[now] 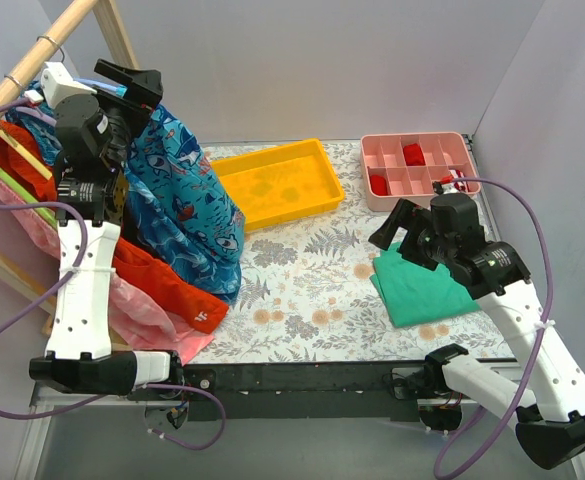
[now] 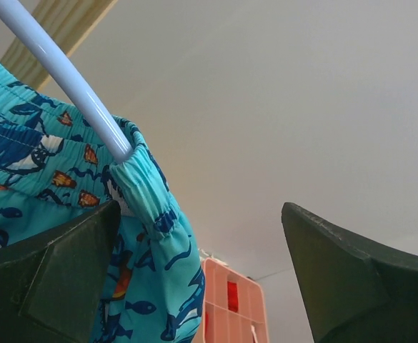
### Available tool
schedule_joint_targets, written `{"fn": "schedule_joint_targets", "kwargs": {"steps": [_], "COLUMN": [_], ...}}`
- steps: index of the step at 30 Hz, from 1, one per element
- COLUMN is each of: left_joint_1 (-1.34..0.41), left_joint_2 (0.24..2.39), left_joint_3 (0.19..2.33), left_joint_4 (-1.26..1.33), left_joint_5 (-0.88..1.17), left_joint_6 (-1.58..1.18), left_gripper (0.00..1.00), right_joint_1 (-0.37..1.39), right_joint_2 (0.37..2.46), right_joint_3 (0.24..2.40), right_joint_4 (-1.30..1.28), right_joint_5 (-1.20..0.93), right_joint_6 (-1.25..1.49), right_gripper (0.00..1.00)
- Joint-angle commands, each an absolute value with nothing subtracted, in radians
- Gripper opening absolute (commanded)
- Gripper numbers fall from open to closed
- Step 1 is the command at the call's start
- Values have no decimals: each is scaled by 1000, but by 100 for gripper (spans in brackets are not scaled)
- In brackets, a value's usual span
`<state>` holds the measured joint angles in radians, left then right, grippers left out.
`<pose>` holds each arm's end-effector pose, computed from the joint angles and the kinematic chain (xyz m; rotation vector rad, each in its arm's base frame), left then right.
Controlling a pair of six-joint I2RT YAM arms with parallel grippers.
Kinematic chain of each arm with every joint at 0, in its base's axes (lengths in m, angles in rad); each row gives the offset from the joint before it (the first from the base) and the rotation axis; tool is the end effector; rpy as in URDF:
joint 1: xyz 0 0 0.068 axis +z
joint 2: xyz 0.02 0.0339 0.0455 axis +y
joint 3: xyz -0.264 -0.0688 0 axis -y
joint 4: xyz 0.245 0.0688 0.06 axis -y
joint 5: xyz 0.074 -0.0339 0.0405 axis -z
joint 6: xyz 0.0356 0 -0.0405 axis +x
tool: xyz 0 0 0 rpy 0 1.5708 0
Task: Place the shorts on the hanger
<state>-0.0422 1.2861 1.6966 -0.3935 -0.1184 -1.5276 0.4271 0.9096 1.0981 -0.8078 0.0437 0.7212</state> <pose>0.2558 -0.0066 0.5215 -1.2026 1.1612 -1.1296 0.1613 0.0717 0.3631 0.3553 2.2255 0.5892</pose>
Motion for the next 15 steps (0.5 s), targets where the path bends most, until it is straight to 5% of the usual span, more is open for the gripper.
{"fn": "schedule_joint_targets", "kwargs": {"steps": [1, 15], "left_joint_1": [-38, -38], "left_joint_2": [1264, 1279], "left_joint_3": [1775, 1882], "left_joint_4": [-524, -755], "left_joint_5": [-91, -31], "left_joint_6": [-1361, -1120], "left_gripper": [98, 98], "right_joint_1": [431, 430], "right_joint_2": [899, 905], "right_joint_3": [1091, 1078], "right_joint_4": [-764, -756], "right_joint_5": [20, 6], "right_joint_6": [695, 686], "right_gripper": [98, 99]}}
